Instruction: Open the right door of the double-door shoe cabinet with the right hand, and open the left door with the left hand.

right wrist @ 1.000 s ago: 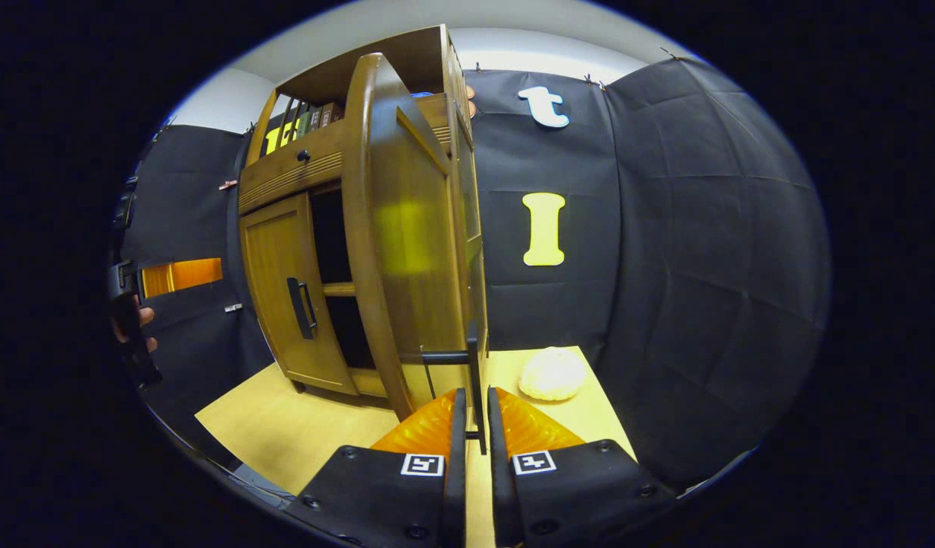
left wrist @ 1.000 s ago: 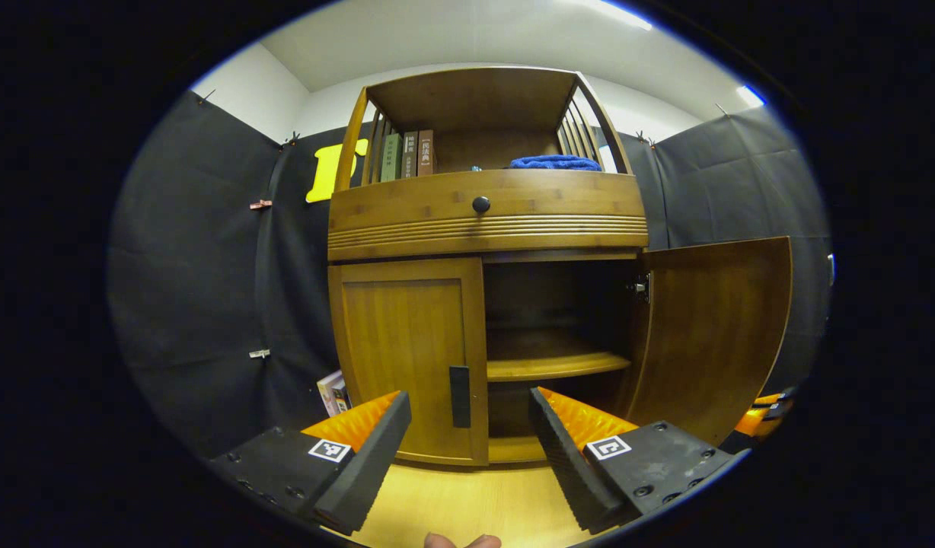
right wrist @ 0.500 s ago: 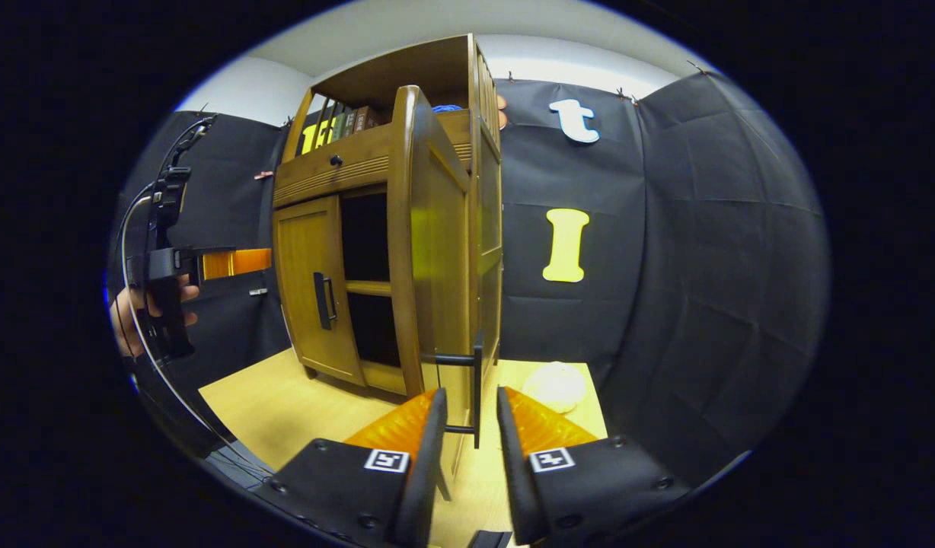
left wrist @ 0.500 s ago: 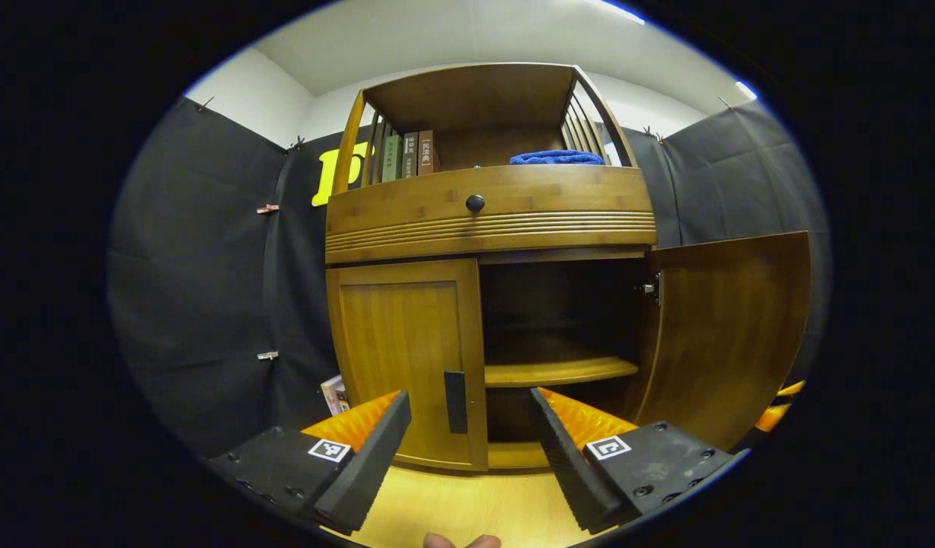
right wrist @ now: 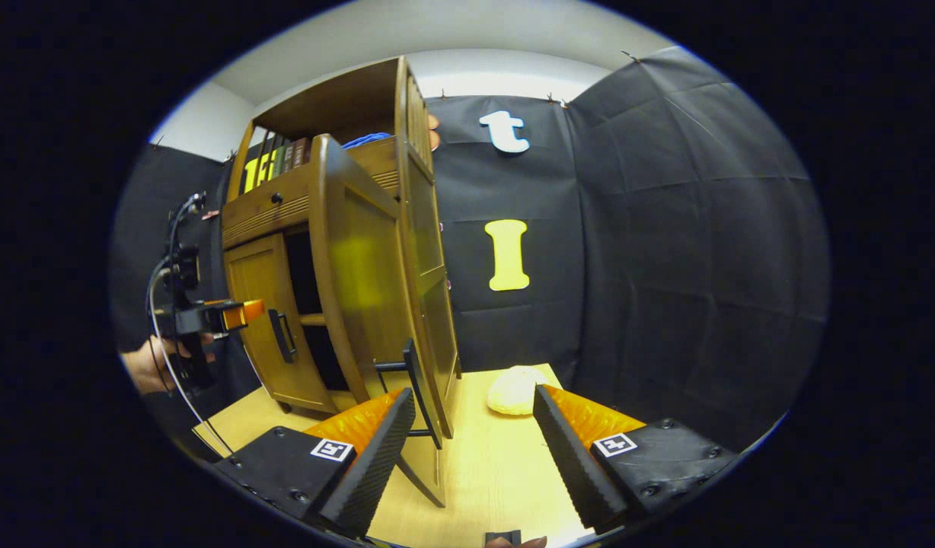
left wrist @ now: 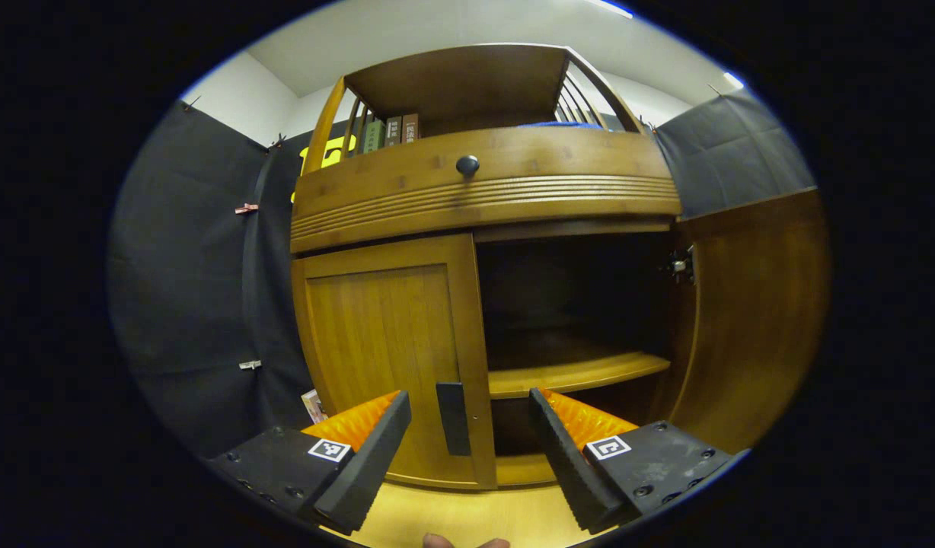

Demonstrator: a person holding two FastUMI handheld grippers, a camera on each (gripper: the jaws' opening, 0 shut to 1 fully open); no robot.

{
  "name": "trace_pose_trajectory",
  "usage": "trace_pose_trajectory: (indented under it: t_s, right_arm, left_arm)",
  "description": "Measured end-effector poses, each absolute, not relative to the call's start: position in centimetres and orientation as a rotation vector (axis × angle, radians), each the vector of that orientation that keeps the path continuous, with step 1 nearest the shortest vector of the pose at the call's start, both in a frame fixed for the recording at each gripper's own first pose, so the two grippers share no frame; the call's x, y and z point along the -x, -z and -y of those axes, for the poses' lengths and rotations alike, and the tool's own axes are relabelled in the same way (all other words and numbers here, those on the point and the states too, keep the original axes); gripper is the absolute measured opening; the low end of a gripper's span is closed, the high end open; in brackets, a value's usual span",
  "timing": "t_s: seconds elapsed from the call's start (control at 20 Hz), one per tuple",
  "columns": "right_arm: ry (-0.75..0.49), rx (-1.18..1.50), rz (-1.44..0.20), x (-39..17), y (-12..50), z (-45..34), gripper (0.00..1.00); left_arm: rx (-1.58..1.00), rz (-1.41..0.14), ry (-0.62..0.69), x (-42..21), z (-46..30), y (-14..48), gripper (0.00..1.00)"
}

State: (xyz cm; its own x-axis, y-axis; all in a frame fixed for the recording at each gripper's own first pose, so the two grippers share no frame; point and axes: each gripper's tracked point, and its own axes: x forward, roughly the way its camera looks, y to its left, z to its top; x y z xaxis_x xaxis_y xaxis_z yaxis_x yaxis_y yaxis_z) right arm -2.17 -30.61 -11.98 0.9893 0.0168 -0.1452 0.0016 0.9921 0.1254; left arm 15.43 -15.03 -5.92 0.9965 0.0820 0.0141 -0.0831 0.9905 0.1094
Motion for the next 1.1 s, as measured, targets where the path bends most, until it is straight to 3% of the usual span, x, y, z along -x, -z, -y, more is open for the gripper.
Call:
trace_pose_trajectory:
  t_s: [0.05,0.1,0.35,0.6,0.85,0.95,1.0,1.1]
  right_arm:
    - [0.012,-0.118,-0.144,2.5,11.9,30.9,0.93]
    - [0.033,-0.105,-0.142,2.8,11.7,31.1,0.98]
    - [0.115,-0.069,-0.110,4.2,9.2,30.9,0.98]
    - [0.192,-0.065,-0.060,4.9,6.4,29.2,0.98]
    - [0.224,-0.043,-0.045,6.4,5.5,26.8,0.98]
    - [0.223,-0.020,-0.038,6.8,5.3,25.9,1.00]
    - [0.218,-0.010,-0.039,6.8,5.4,25.3,0.92]
    - [0.198,-0.009,-0.039,6.8,5.3,24.1,1.00]
  left_arm:
    - [-0.104,-0.005,-0.081,-16.5,14.7,6.6,0.97]
    - [-0.096,-0.014,-0.075,-17.6,14.5,7.5,0.97]
    - [-0.107,-0.058,-0.053,-22.4,13.1,10.3,0.87]
    - [-0.032,-0.120,-0.025,-25.2,12.4,13.1,0.69]
    - [0.005,-0.148,0.004,-25.6,12.5,13.5,0.38]
    - [-0.005,-0.151,0.016,-25.7,12.3,13.8,0.36]
    - [-0.003,-0.157,0.020,-25.6,12.3,14.0,0.35]
    - [0.014,-0.165,0.029,-25.3,12.2,14.2,0.33]
